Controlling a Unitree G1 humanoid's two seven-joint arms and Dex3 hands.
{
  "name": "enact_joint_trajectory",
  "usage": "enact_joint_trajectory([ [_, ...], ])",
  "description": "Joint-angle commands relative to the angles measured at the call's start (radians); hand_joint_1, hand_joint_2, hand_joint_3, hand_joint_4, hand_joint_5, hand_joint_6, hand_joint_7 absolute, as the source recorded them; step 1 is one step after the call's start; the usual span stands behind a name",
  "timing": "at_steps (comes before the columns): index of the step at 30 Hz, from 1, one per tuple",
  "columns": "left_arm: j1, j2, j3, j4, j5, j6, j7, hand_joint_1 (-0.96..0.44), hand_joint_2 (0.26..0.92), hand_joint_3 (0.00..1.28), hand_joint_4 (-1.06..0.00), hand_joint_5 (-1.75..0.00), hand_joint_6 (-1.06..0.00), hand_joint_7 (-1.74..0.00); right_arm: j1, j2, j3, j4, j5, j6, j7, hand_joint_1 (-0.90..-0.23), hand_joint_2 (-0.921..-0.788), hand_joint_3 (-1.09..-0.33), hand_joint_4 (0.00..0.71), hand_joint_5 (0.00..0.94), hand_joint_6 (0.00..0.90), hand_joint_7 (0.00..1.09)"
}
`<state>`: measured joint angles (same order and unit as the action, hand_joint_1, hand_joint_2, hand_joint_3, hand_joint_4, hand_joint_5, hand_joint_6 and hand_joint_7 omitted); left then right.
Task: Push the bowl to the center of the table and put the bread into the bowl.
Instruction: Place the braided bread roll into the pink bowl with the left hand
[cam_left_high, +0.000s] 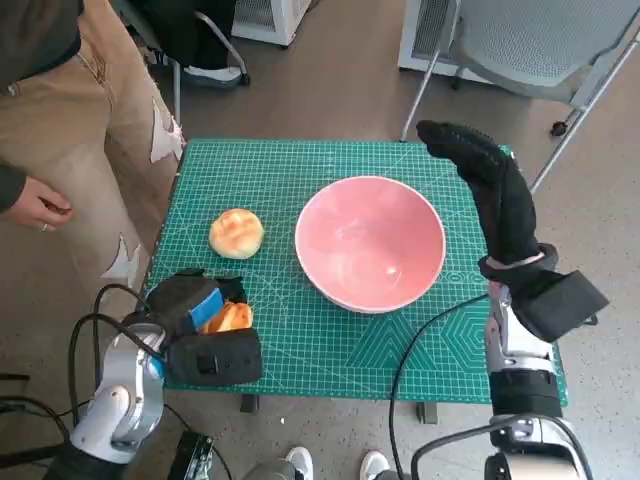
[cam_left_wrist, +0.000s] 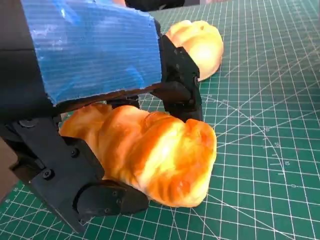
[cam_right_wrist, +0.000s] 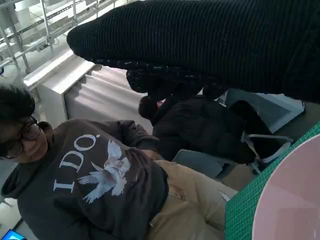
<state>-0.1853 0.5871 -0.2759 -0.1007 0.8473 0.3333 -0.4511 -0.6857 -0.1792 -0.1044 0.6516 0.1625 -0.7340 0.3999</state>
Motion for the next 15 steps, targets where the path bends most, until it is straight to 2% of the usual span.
enact_joint_trajectory([
  [1, 0.013, 0.007, 0.008, -0.013, -0.018, -0.006, -0.012, 0.01, 0.581, 0.71, -0.64, -1.51, -0.64, -1.10, 0.009, 0.002, -0.001, 0.017, 0.009, 0.011, 0.010, -0.724, -0.921, -0.833, 0.152, 0.000, -0.001, 0.41],
  [7, 0.004, 0.014, 0.031, -0.076, -0.037, -0.001, -0.038, 0.01, 0.579, 0.71, -0.65, -1.51, -0.66, -1.09, 0.003, 0.000, -0.003, 0.030, 0.013, 0.009, 0.016, -0.724, -0.921, -0.832, 0.152, 0.000, -0.001, 0.41],
  [12, -0.012, 0.026, 0.071, -0.202, -0.053, 0.012, -0.090, 0.01, 0.581, 0.69, -0.66, -1.48, -0.67, -1.06, -0.005, -0.003, -0.005, 0.039, 0.013, 0.007, 0.020, -0.724, -0.921, -0.832, 0.152, 0.000, -0.001, 0.41],
  [15, -0.031, 0.029, 0.104, -0.286, -0.068, 0.020, -0.123, 0.01, 0.602, 0.63, -0.70, -1.42, -0.68, -1.05, -0.012, -0.004, -0.007, 0.047, 0.012, 0.005, 0.022, -0.724, -0.921, -0.832, 0.152, 0.000, -0.001, 0.41],
])
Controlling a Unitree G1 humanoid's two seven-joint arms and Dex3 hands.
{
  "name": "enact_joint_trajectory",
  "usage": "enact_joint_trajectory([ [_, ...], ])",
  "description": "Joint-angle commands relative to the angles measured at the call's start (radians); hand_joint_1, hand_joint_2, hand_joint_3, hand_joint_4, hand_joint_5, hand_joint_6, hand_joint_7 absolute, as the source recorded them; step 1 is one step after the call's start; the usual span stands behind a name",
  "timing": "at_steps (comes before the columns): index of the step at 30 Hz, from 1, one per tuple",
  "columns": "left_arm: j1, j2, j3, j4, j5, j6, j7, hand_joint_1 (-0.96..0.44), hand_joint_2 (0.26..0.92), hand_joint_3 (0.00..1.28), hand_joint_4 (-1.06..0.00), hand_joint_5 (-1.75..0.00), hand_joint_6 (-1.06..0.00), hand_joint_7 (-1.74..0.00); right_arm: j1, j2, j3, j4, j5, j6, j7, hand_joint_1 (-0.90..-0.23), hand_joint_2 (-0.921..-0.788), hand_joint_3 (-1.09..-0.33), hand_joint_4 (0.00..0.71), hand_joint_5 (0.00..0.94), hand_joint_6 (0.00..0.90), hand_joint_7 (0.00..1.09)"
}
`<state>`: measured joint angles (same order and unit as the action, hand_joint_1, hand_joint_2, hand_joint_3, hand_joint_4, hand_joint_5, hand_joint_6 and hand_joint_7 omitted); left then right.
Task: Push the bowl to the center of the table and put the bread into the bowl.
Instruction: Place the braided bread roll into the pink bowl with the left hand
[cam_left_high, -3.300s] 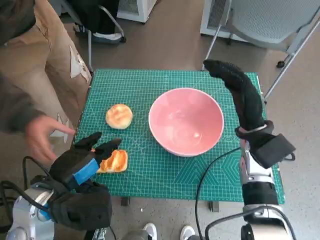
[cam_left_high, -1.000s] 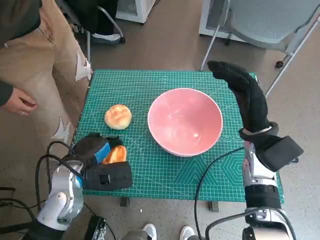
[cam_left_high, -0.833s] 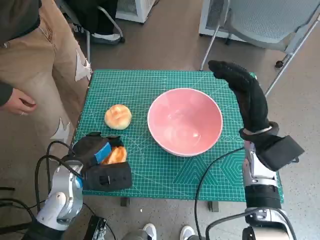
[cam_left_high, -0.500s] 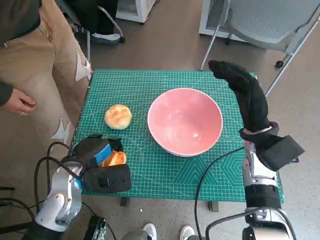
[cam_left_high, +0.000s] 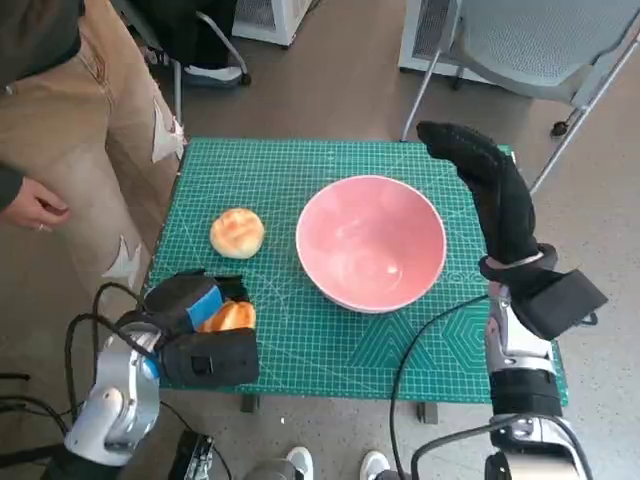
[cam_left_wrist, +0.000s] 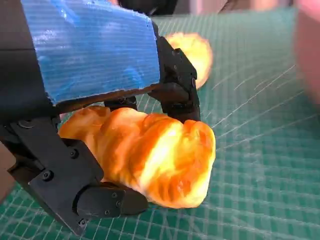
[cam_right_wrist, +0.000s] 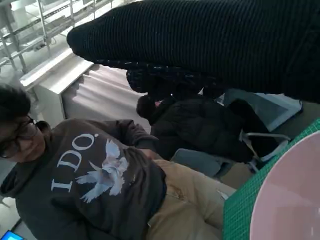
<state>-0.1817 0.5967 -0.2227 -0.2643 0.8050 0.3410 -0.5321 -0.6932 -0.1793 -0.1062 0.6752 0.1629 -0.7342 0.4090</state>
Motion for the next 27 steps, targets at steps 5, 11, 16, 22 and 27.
enact_joint_trajectory([
  [5, -0.093, 0.012, 0.107, -0.231, -0.064, 0.001, -0.054, 0.00, 0.632, 0.56, -0.74, -1.34, -0.69, -1.03, -0.018, -0.002, -0.006, 0.045, 0.010, -0.001, 0.017, -0.721, -0.921, -0.832, 0.153, 0.001, -0.001, 0.41],
  [11, -0.212, -0.011, 0.121, -0.256, -0.076, -0.034, -0.012, 0.01, 0.649, 0.49, -0.75, -1.33, -0.77, -0.90, -0.037, 0.001, -0.006, 0.076, 0.008, -0.013, 0.024, -0.717, -0.921, -0.830, 0.153, 0.001, -0.001, 0.41],
  [16, -0.297, -0.042, 0.107, -0.226, -0.064, -0.083, 0.059, 0.01, 0.641, 0.49, -0.77, -1.31, -0.78, -0.89, -0.047, 0.004, -0.005, 0.099, 0.006, -0.026, 0.030, -0.718, -0.921, -0.829, 0.154, 0.001, -0.001, 0.41],
  [22, -0.384, -0.091, 0.072, -0.145, -0.047, -0.152, 0.160, 0.00, 0.746, 0.25, -0.87, -1.09, -0.78, -0.92, -0.054, 0.003, -0.005, 0.115, 0.005, -0.035, 0.035, -0.717, -0.921, -0.827, 0.155, 0.001, -0.001, 0.41],
  [27, -0.456, -0.125, 0.038, -0.064, -0.050, -0.175, 0.180, 0.00, 0.816, 0.11, -0.92, -0.96, -0.76, -0.98, -0.051, -0.001, -0.005, 0.114, 0.002, -0.041, 0.035, -0.716, -0.921, -0.826, 0.155, 0.001, -0.001, 0.41],
])
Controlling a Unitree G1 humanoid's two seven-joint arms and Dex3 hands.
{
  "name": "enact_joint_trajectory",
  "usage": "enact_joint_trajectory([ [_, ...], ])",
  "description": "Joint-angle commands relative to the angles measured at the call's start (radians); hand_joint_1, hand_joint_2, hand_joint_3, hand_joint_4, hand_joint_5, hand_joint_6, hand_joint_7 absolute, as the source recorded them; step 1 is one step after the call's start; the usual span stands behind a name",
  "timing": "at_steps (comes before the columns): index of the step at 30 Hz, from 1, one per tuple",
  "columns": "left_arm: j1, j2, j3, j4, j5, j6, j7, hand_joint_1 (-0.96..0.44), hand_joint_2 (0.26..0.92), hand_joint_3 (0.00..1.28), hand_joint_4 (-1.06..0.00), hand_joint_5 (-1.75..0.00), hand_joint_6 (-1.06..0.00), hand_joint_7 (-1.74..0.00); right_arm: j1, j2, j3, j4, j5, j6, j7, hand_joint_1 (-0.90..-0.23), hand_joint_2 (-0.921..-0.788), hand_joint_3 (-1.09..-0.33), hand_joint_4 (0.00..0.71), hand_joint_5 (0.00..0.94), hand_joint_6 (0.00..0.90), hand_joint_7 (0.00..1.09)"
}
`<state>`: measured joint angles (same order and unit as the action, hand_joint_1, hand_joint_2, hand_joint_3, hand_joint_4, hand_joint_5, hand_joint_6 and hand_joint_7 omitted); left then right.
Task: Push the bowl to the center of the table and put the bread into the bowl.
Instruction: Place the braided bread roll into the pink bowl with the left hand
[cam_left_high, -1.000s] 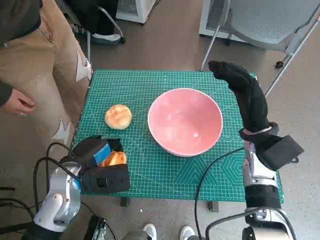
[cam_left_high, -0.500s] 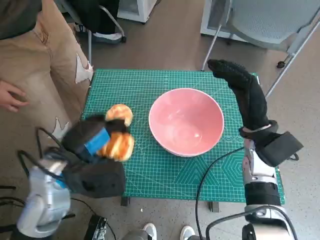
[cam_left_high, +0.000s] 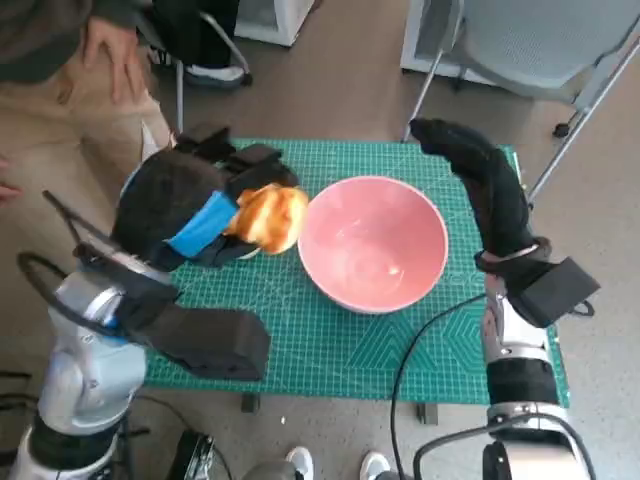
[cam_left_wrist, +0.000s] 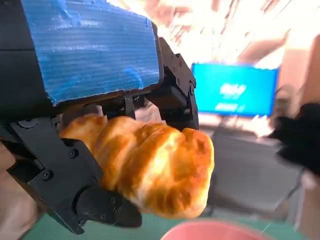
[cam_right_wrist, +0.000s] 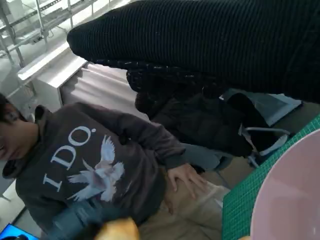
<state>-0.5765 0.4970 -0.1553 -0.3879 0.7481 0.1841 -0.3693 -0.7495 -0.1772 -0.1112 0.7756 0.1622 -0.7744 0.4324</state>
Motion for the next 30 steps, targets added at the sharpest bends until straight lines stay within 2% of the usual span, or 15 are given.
enact_joint_trajectory([
  [1, -0.074, -0.030, -0.036, 0.073, 0.007, -0.018, 0.013, 0.00, 0.832, 0.08, -0.92, -0.97, -0.76, -0.98, 0.006, -0.004, 0.000, 0.013, 0.001, -0.002, 0.010, -0.715, -0.921, -0.827, 0.155, 0.001, -0.001, 0.41],
  [9, -0.167, -0.067, -0.093, 0.185, -0.004, -0.049, 0.003, 0.00, 0.869, 0.03, -0.87, -1.08, -0.77, -0.90, 0.023, -0.011, -0.001, -0.007, -0.011, -0.011, -0.004, -0.711, -0.921, -0.829, 0.155, 0.001, -0.001, 0.41],
  [12, -0.202, -0.088, -0.124, 0.243, 0.006, -0.069, 0.017, 0.00, 0.872, 0.03, -0.85, -1.11, -0.78, -0.88, 0.028, -0.014, -0.003, -0.012, -0.007, -0.010, 0.000, -0.708, -0.921, -0.830, 0.154, 0.001, -0.001, 0.41],
  [24, -0.341, -0.180, -0.235, 0.539, 0.044, -0.154, 0.106, 0.00, 0.898, 0.04, -0.77, -1.22, -0.73, -0.92, 0.053, -0.018, -0.004, -0.039, -0.023, -0.011, -0.028, -0.709, -0.921, -0.833, 0.152, 0.000, -0.001, 0.41],
  [29, -0.386, -0.214, -0.267, 0.648, 0.058, -0.169, 0.131, 0.00, 0.902, 0.06, -0.73, -1.29, -0.71, -0.92, 0.064, -0.018, -0.003, -0.055, -0.015, -0.001, -0.032, -0.714, -0.921, -0.832, 0.152, 0.002, -0.001, 0.41],
  [30, -0.391, -0.217, -0.270, 0.661, 0.059, -0.170, 0.132, 0.00, 0.905, 0.07, -0.70, -1.25, -0.69, -1.01, 0.066, -0.017, -0.003, -0.058, -0.013, 0.001, -0.031, -0.713, -0.921, -0.831, 0.152, 0.002, -0.001, 0.41],
])
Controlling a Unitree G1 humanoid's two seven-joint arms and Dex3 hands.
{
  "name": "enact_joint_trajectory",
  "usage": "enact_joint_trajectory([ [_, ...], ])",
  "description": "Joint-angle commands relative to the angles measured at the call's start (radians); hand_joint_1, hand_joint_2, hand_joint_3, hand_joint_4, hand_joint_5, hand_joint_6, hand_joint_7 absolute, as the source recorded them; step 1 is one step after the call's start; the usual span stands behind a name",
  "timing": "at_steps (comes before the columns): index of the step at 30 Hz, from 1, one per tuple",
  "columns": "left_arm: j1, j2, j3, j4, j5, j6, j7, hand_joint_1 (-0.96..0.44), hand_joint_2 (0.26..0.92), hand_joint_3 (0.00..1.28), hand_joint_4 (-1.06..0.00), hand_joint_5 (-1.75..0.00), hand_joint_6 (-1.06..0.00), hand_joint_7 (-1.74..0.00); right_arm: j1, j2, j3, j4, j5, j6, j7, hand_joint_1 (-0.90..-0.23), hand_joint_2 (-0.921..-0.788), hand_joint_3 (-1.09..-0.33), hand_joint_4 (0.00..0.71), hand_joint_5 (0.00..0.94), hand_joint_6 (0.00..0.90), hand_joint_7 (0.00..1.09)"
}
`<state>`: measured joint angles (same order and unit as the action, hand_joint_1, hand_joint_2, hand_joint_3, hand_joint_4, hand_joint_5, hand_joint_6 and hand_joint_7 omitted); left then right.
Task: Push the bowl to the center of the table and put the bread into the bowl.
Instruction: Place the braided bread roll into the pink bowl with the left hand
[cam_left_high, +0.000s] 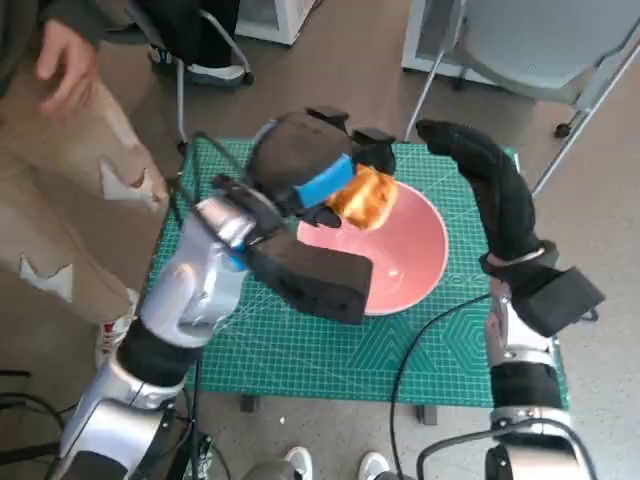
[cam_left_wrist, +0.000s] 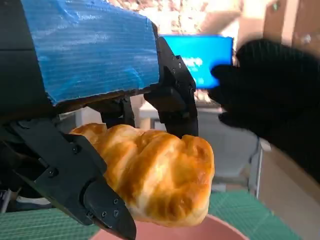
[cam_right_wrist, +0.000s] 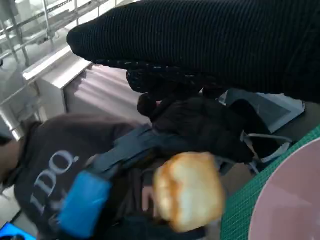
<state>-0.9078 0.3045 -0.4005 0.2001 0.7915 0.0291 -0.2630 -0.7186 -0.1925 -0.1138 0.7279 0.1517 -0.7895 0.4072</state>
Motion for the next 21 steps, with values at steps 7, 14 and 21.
enact_joint_trajectory([
  [7, -0.077, -0.047, -0.043, 0.137, 0.008, -0.025, 0.034, 0.00, 0.562, 0.78, -0.62, -1.55, -0.58, -1.24, 0.050, 0.001, 0.002, -0.038, 0.001, 0.032, -0.008, -0.712, -0.921, -0.825, 0.151, 0.001, -0.001, 0.40],
  [14, -0.074, -0.056, -0.042, 0.180, -0.021, -0.055, 0.041, 0.00, 0.386, 1.12, -0.55, -1.72, -0.59, -1.41, 0.059, 0.001, 0.002, -0.054, -0.001, 0.044, -0.014, -0.714, -0.921, -0.824, 0.151, 0.001, -0.001, 0.40],
  [21, -0.068, -0.071, -0.009, 0.180, -0.126, -0.029, -0.068, 0.00, 0.770, 0.47, -0.51, -1.46, -0.52, -1.33, 0.063, -0.001, 0.001, -0.064, -0.007, 0.048, -0.027, -0.715, -0.921, -0.824, 0.151, 0.001, -0.001, 0.40],
])
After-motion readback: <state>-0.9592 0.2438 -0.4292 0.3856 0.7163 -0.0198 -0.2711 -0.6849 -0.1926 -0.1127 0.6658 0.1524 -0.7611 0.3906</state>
